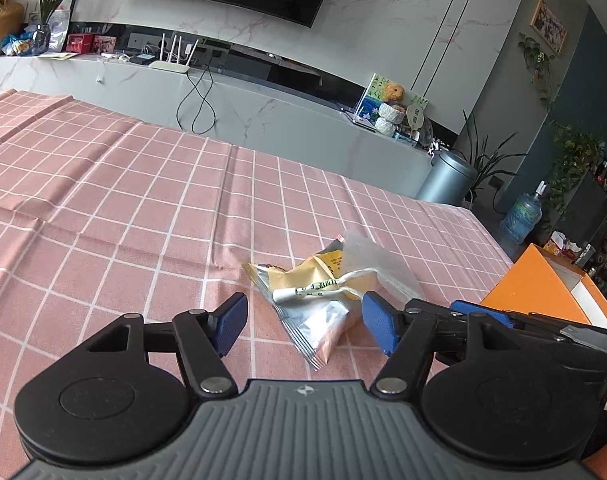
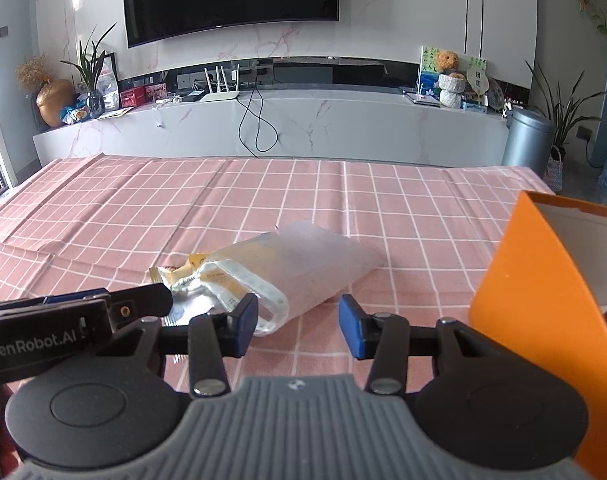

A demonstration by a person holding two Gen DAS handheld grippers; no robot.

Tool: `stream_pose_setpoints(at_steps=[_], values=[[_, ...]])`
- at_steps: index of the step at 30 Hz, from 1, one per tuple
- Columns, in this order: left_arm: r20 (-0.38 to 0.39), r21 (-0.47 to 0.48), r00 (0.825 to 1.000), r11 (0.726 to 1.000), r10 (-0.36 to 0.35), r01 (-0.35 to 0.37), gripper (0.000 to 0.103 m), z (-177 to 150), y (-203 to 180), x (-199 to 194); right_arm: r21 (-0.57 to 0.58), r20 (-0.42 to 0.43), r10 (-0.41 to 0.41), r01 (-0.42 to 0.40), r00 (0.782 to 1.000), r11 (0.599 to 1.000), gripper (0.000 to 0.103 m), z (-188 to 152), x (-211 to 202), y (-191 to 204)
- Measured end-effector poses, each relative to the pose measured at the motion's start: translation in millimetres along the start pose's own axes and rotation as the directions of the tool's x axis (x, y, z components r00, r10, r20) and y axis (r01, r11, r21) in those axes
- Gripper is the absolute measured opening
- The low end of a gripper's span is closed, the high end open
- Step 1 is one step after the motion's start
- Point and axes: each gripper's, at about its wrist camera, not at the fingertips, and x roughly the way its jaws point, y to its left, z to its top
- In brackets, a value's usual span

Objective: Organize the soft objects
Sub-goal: 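Move both open tools from the box back toward the foil bag on the table, then grasp the Deegeo foil bag with the left tool while the right tool grasps the bubble-wrap pouch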

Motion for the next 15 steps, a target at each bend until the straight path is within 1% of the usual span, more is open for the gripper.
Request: stream_pose_setpoints(at_steps=[1, 3, 4, 5, 6, 8, 10, 12, 13, 15], values=[[-0.002, -0.004, 1.0, 1.0, -0.002, 0.002, 0.077, 1.2, 1.0, 2.1, 0.005, -0.003, 0.008, -0.008, 1.0, 1.0, 0.038, 0.8, 3.3, -0.6], [-0.007, 0.008, 1.0, 1.0, 0.005, -0.005, 0.077, 3.0, 0.0, 5.7, 0.01, -0.017, 0.027, -0.027, 1.0, 1.0, 0.023, 1.5, 9.7, -1.3], [-0.007, 0.026, 1.0, 1.0, 0.009, -0.009, 0.077, 3.5, -1.8, 6.8, 0.009, -0.029, 0.033, -0.033, 0.999, 0.999, 0.005, 1.5, 12.5, -1.6], [-0.008, 0.049, 1.0, 0.999, 0.01, -0.009, 0.077, 4.0, -3.5, 7.6, 0.01, -0.037, 0.031, -0.03, 0.999, 0.999, 0.0, 0.7, 14.5, -1.6], [-0.012, 0.073, 1.0, 0.997, 0.007, -0.006, 0.077, 4.6, -6.1, 8.6, 0.01, -0.04, 0.024, -0.023, 0.999, 1.0, 0.0, -0.5, 14.5, -2.4], [-0.035, 0.112, 0.999, 0.994, -0.009, 0.013, 0.079, 5.9, -9.4, 12.5, -0.001, -0.047, -0.016, 0.016, 0.999, 1.0, 0.0, -5.0, 12.5, -3.8], [-0.06, 0.126, 0.998, 0.992, -0.015, 0.022, 0.081, 5.4, -9.0, 16.8, -0.002, -0.055, -0.051, 0.051, 0.997, 0.999, 0.0, -11.5, 8.4, -7.4], [-0.072, 0.094, 0.997, 0.996, 0.001, 0.005, 0.084, 4.6, -4.6, 19.3, -0.008, -0.065, -0.081, 0.08, 0.995, 0.997, 0.0, -20.1, 2.8, -11.5], [-0.078, 0.059, 0.997, 0.998, 0.007, -0.003, 0.084, 4.7, -1.1, 20.2, -0.02, -0.067, -0.101, 0.1, 0.993, 0.995, 0.0, -25.1, -0.2, -13.2], [-0.089, -0.029, 0.996, 1.0, -0.013, 0.011, 0.085, 5.1, 8.1, 22.4, -0.048, -0.078, -0.128, 0.124, 0.989, 0.991, 0.0, -34.5, -4.7, -15.2]])
